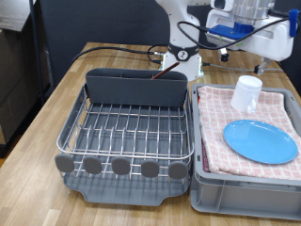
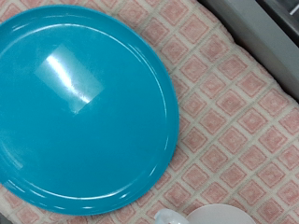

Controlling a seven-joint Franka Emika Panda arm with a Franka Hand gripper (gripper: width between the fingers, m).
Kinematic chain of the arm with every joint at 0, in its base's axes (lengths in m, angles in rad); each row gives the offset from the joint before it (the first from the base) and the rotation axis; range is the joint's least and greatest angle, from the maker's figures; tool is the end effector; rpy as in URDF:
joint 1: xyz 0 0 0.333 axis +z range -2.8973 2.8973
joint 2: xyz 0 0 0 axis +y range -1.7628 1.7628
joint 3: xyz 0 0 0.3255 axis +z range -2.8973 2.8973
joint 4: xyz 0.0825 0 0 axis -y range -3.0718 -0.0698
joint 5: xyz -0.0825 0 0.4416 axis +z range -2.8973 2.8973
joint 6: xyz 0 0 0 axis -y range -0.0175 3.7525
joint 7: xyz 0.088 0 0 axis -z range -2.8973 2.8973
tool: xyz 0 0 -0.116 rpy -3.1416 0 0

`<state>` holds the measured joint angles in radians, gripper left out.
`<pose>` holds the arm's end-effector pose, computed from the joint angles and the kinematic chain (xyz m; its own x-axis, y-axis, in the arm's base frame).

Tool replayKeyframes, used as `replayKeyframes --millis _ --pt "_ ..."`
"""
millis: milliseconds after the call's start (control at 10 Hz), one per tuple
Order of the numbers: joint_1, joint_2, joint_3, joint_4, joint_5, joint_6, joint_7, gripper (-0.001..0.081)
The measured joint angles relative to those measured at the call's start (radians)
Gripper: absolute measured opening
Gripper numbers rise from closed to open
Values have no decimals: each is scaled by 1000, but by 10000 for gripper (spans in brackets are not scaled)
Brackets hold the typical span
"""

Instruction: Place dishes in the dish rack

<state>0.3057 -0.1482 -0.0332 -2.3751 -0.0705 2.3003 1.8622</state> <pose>0.5110 0.1409 0.3539 0.0252 -0.9993 0.0280 -0.9961 -0.0274 -0.0838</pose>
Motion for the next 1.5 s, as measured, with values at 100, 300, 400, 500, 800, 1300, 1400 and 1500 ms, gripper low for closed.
replayKeyframes --millis 100,300,400,500,800,1300,1400,1500 --pt "0 11 4 -3 8 38 0 803" --pt "0 33 0 -41 56 147 -24 803" --pt "0 44 -6 -69 97 201 -53 803" --pt "0 55 -12 -94 141 246 -86 803" --pt "0 101 -23 -155 298 374 -269 803" --pt "0 185 -3 -180 578 518 -656 803" --pt "0 185 -4 -180 572 516 -640 803" --pt "-1 186 5 -176 658 518 -739 803"
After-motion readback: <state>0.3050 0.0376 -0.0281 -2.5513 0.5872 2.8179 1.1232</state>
